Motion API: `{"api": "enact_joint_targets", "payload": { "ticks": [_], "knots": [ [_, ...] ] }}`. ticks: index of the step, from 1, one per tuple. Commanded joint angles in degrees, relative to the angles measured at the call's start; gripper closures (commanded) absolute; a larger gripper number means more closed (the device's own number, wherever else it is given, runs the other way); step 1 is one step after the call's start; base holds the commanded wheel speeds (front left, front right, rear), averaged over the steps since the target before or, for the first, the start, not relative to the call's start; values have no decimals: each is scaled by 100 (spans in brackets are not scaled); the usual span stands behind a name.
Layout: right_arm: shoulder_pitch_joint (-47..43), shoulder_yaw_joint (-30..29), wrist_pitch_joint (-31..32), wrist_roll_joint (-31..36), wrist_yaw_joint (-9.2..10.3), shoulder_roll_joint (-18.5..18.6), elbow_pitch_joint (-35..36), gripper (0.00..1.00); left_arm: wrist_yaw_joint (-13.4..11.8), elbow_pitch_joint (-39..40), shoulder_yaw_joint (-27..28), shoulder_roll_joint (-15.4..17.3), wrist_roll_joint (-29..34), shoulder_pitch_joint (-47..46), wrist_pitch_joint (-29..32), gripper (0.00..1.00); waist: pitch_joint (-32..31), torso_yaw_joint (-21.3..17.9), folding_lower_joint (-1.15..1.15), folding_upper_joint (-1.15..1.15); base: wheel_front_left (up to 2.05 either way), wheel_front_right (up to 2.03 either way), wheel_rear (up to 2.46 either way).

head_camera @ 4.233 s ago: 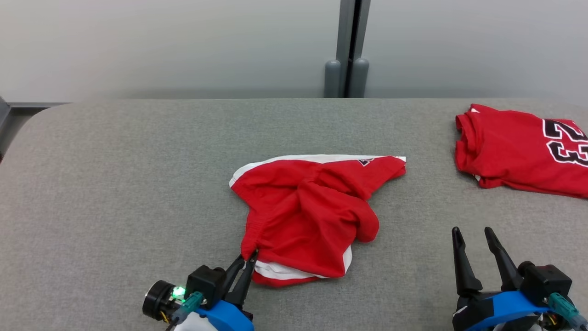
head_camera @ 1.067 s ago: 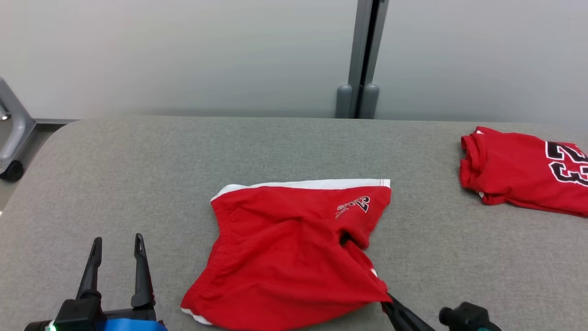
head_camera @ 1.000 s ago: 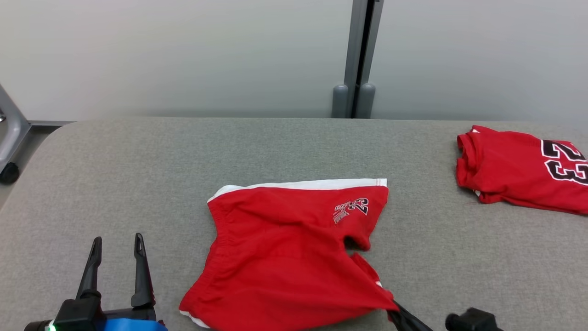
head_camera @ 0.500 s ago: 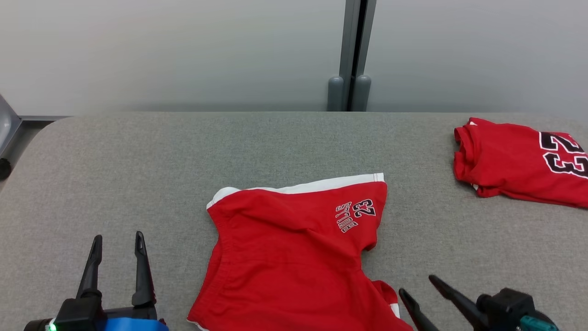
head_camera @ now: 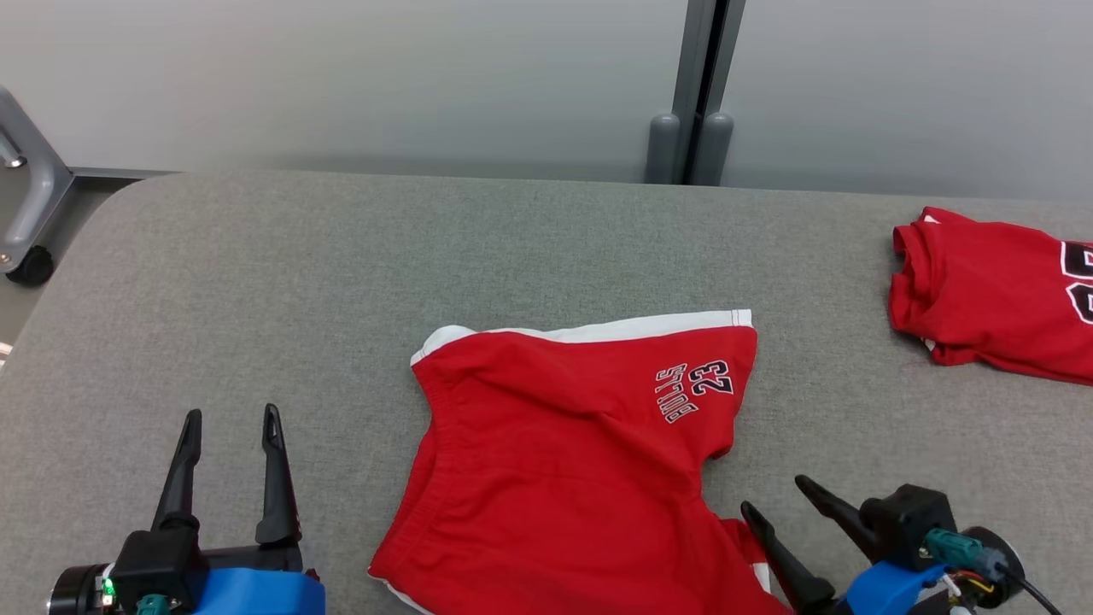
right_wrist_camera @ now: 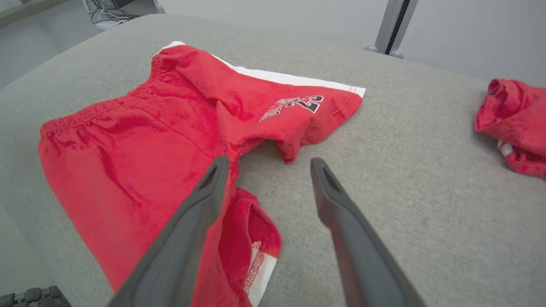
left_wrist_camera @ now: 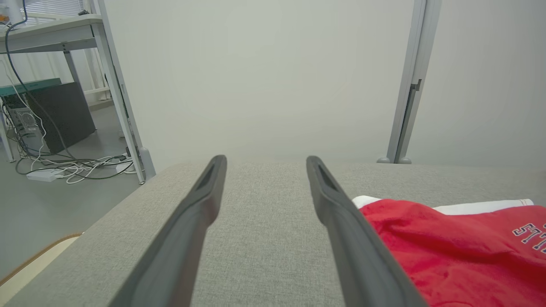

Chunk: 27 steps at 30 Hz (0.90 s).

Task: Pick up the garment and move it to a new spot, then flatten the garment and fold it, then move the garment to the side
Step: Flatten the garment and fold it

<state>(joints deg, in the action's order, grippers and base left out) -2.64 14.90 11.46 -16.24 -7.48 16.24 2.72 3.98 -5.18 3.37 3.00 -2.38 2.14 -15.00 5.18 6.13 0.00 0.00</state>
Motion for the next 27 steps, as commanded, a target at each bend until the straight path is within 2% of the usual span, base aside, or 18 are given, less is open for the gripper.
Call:
{"api": "enact_joint_targets", "payload": {
  "ticks": [1,15,16,17,22,27],
  "knots": [
    [-49,39,-56,-33,-3,-4,-116,0,-28,-3,18,-13,-14,-83,-25,0,32,12,0,0,0,0,0],
    [373,621,-390,-137,-3,-196,-1474,0,-40,-52,-16,-15,-18,-221,-25,0,193,93,0,0,0,0,0],
    [419,661,-404,-162,-3,-216,-1553,58,-43,-52,-19,-15,-17,-228,-26,0,200,95,0,0,0,0,0],
    [473,688,-429,-180,-3,-229,-1617,100,-47,-54,-21,-15,-18,-236,-25,0,207,98,0,0,0,0,0],
    [749,765,-699,-272,-3,-252,-1851,100,-48,-79,-46,-15,-55,-275,-25,0,213,126,0,0,0,0,0],
    [1027,506,-990,-399,-3,-199,-1921,100,-66,-74,-31,-15,-82,-228,-25,0,191,147,0,0,0,0,0]
  ]
}}
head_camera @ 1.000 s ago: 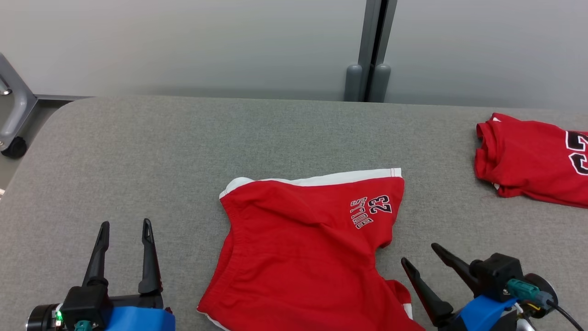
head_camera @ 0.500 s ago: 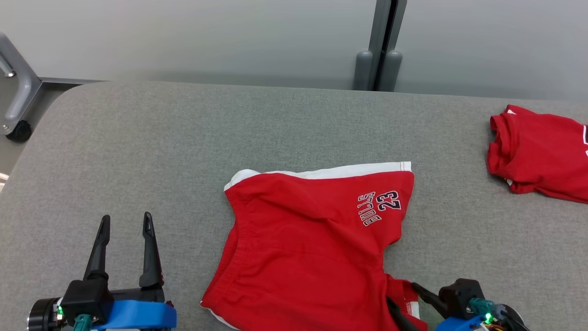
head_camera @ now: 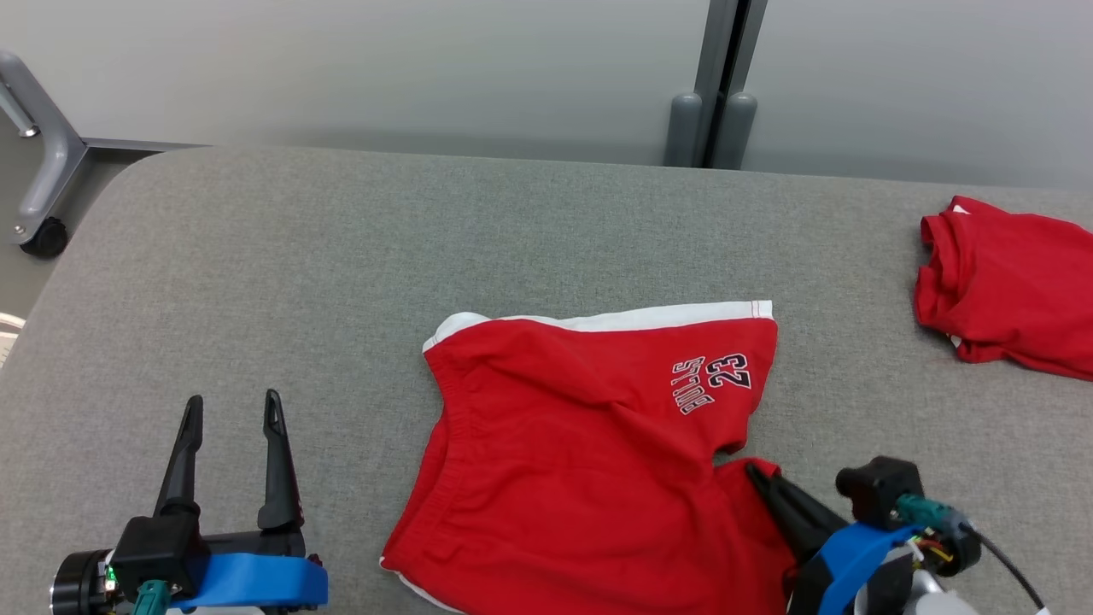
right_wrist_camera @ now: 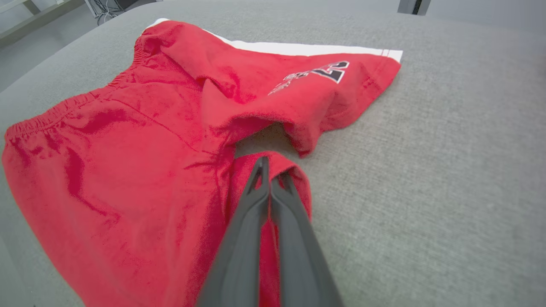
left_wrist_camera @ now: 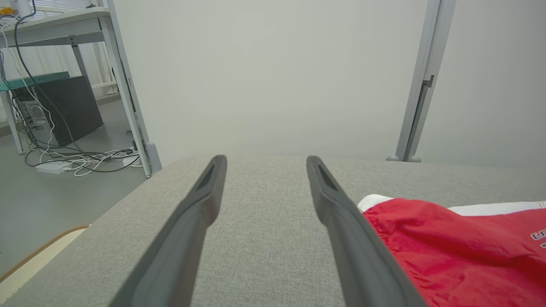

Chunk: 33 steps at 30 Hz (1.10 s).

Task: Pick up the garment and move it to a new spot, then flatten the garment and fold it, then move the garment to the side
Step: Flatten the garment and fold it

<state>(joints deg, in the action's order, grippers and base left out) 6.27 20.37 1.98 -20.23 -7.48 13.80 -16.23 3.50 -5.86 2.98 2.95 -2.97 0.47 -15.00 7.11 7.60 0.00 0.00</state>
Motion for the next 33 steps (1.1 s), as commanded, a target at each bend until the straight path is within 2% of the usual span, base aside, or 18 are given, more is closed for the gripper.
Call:
{"api": "enact_joint_targets", "payload": {
  "ticks": [1,9,16,17,18,19,26,33],
  "knots": [
    [217,-104,-71,11,-3,69,-44,100,-19,-7,13,-11,-28,-56,-25,0,-3,3,0,0,0,0,0],
    [1206,-406,-120,-162,-3,108,-648,100,-14,-2,-57,-10,-59,-151,-25,0,92,43,0,0,0,0,0],
    [2257,-528,-204,-375,-3,-54,-2102,100,-38,-21,-153,-11,-106,-306,-26,0,272,128,0,0,0,0,0],
    [2370,-497,-254,-403,-3,-100,-2296,78,-42,-26,-167,-10,-107,-329,-25,0,290,137,0,0,0,0,0],
    [2464,-432,-307,-403,-3,-133,-2480,44,-50,-35,-188,-10,-101,-340,-25,0,301,143,0,0,0,0,0],
    [2545,-384,-389,-425,-3,-158,-2629,0,-48,-42,-201,-11,-106,-335,-25,0,309,144,0,0,0,0,0],
    [2443,-193,-1363,-664,-3,-68,-2999,0,-44,-75,-134,-11,-57,-226,-26,0,212,30,0,0,0,0,0],
    [1703,-575,-1717,-752,-3,108,-2306,0,-6,-34,-42,-10,-8,-64,-26,0,61,-206,0,0,0,0,0]
  ]
}}
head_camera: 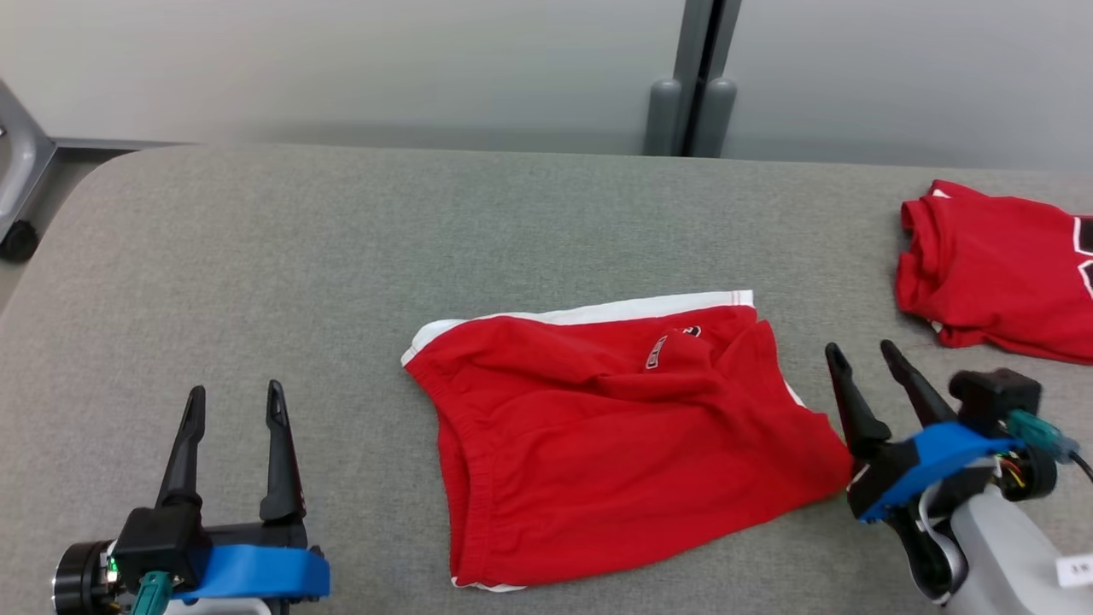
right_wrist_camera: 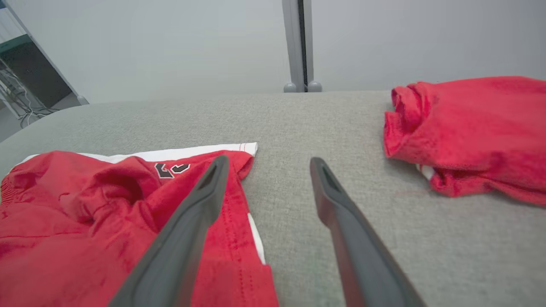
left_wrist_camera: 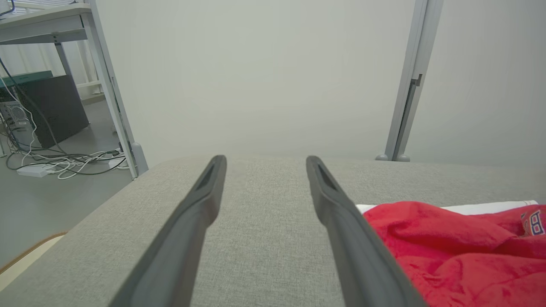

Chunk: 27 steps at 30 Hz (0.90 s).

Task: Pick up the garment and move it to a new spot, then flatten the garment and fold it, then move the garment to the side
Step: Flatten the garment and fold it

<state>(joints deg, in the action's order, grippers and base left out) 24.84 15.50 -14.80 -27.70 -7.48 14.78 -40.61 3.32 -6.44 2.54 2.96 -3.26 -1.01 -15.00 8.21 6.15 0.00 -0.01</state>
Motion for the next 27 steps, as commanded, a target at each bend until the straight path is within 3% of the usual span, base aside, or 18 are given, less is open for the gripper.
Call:
{"api": "enact_joint_targets", "payload": {
  "ticks": [1,7,13,22,27],
  "knots": [
    [-289,-236,-42,56,-3,13,381,0,9,34,23,-11,23,99,-25,0,-65,-100,0,1,0,0,0],
    [-1390,-1073,-43,662,-3,-253,1898,0,44,52,41,-10,75,201,-25,0,-165,-205,0,1,0,0,0],
    [-2302,-1630,-44,1148,-4,-841,2902,0,86,32,74,-11,107,257,-26,0,-278,-219,0,1,0,0,0],
    [-2724,-1637,-45,1617,-4,-1133,2968,0,111,-7,26,-11,137,276,-26,0,-329,-149,0,1,0,0,0],
    [-2447,-1351,-44,1905,-4,-965,2738,0,114,5,56,-11,138,257,-26,0,-308,-150,0,1,0,0,0]
  ]
}}
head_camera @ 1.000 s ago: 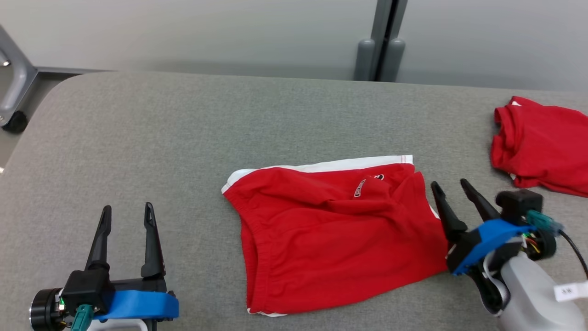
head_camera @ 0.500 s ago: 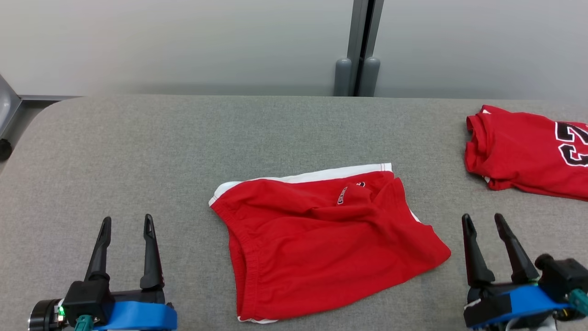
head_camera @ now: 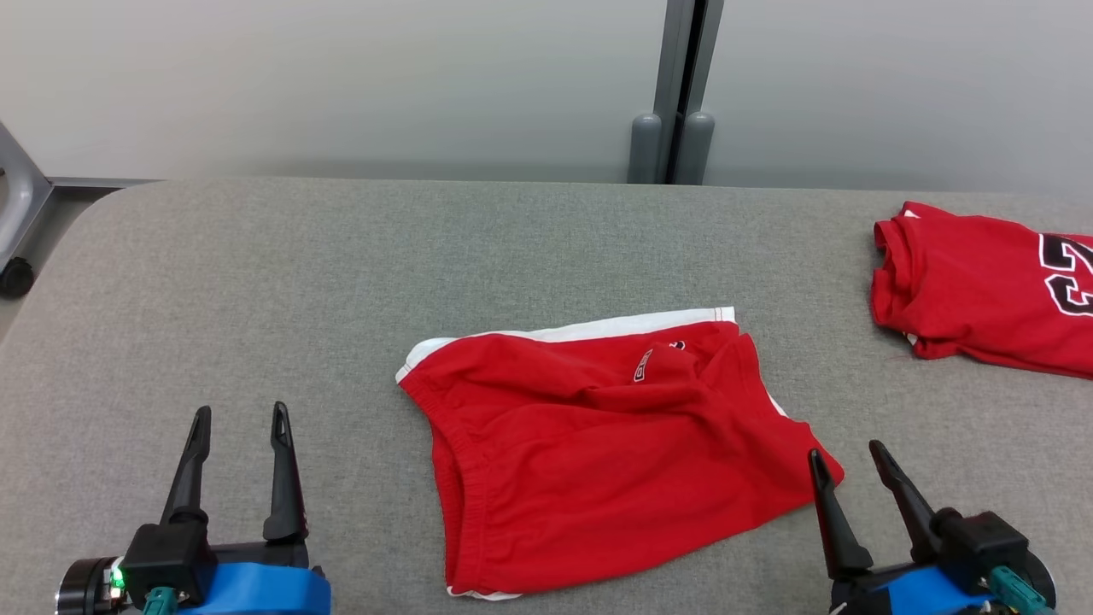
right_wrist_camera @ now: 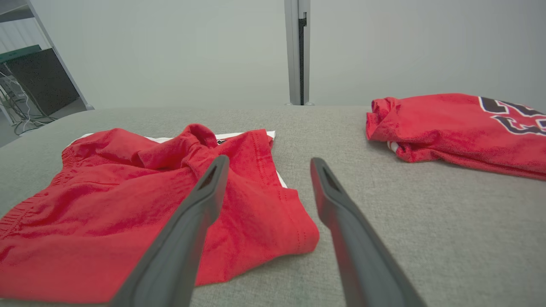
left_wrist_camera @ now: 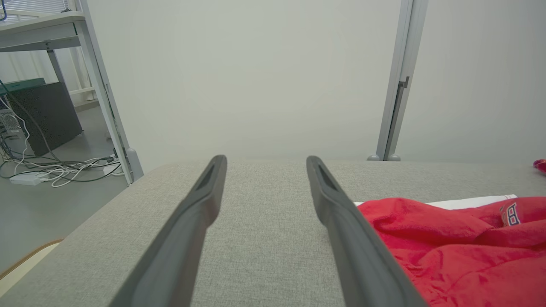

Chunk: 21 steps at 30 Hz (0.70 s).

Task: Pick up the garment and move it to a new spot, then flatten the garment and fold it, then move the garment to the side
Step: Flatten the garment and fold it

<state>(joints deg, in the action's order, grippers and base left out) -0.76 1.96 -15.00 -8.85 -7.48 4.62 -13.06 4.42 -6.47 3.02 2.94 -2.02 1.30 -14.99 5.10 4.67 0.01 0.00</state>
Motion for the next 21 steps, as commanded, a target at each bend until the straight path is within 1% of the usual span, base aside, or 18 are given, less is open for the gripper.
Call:
{"api": "enact_joint_targets", "payload": {
  "ticks": [1,4,6,7,9,10,11,15,16,17,18,21],
  "knots": [
    [201,88,-25,41,-4,122,-103,0,4,9,10,-9,10,13,-26,0,10,-1,-1,0,0,0,0],
    [484,355,152,128,-4,309,-419,0,12,0,-16,-8,-7,-50,-26,0,43,21,-1,0,0,0,0],
    [588,411,231,155,-3,359,-516,0,11,-5,-31,-9,-14,-77,-26,0,61,34,-1,0,0,0,0],
    [797,523,409,227,-3,462,-752,0,17,-11,-65,-8,-31,-113,-27,0,102,70,-1,0,0,0,0],
    [971,636,558,246,-4,521,-993,0,19,-16,-100,-9,-41,-163,-27,0,148,120,-1,0,0,0,0],
    [971,636,558,246,-4,521,-993,0,19,-16,-100,-9,-41,-163,-27,0,148,120,-1,0,0,0,0],
    [1099,723,695,271,-3,589,-1274,0,18,-28,-117,-9,-61,-205,-27,0,191,176,-1,0,0,0,0],
    [1298,875,797,208,-3,671,-1782,0,-2,-40,-195,-9,-94,-248,-26,0,263,282,-1,0,0,0,0],
    [1331,924,797,189,-4,680,-1888,17,-19,-36,-220,-8,-98,-253,-27,0,275,297,-1,0,0,0,0],
    [1368,964,758,156,-3,685,-1960,77,-32,-35,-236,-9,-109,-252,-26,0,280,305,-1,0,0,0,0],
    [1413,996,721,124,-3,683,-2030,100,-37,-35,-246,-9,-115,-246,-26,0,285,306,-1,0,0,0,0],
    [1480,1072,599,89,-4,685,-2132,100,-49,-52,-236,-9,-122,-236,-26,0,281,293,-1,0,0,0,0]
  ]
}}
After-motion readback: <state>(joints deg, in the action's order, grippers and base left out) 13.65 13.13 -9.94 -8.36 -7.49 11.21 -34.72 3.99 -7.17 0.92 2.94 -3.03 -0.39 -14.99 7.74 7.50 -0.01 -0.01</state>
